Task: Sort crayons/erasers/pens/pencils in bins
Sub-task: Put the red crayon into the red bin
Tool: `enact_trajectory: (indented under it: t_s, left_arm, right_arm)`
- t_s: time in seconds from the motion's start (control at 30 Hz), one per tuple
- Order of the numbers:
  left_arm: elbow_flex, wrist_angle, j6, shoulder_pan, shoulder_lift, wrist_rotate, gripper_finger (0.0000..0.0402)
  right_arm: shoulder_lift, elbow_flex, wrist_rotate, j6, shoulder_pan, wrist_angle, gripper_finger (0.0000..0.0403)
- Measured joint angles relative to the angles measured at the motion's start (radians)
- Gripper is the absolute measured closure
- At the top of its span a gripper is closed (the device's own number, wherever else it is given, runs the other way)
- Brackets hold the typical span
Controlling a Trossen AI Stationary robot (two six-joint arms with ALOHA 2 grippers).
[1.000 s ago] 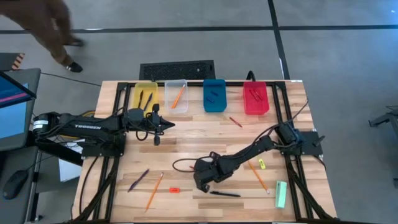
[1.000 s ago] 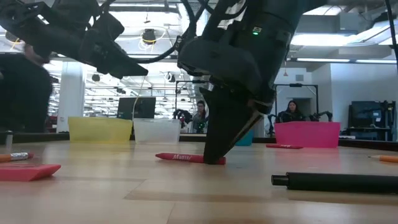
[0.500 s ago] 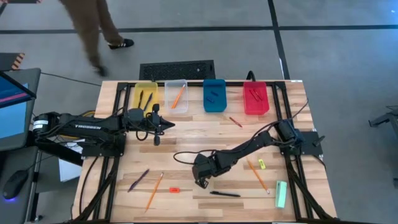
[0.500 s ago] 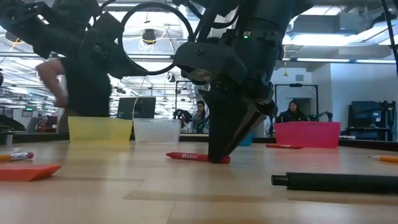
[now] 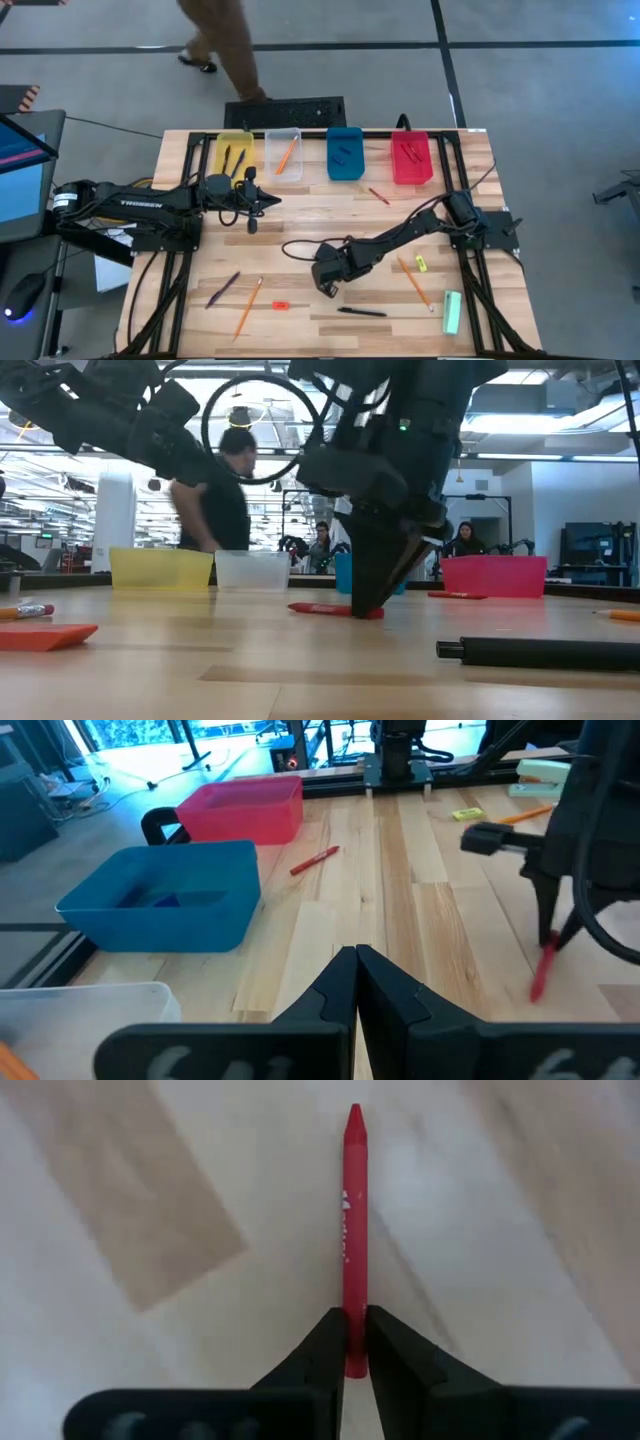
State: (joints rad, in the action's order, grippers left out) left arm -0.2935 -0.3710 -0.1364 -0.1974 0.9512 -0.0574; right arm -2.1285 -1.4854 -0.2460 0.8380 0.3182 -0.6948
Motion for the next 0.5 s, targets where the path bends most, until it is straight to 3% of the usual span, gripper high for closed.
enact_trajectory:
  t_s: [0.23, 0.5]
  left_arm:
    - [0.0, 0.004, 0.001, 0.0, 0.0, 0.014, 0.04]
    - [0.0, 0.007, 0.001, 0.0, 0.0, 0.016, 0.04]
  right_arm:
    - [0.05, 0.001, -0.075, 0.036, -0.006, -0.105, 0.0341]
    - [0.096, 0.0, -0.091, 0.079, -0.028, -0.168, 0.034]
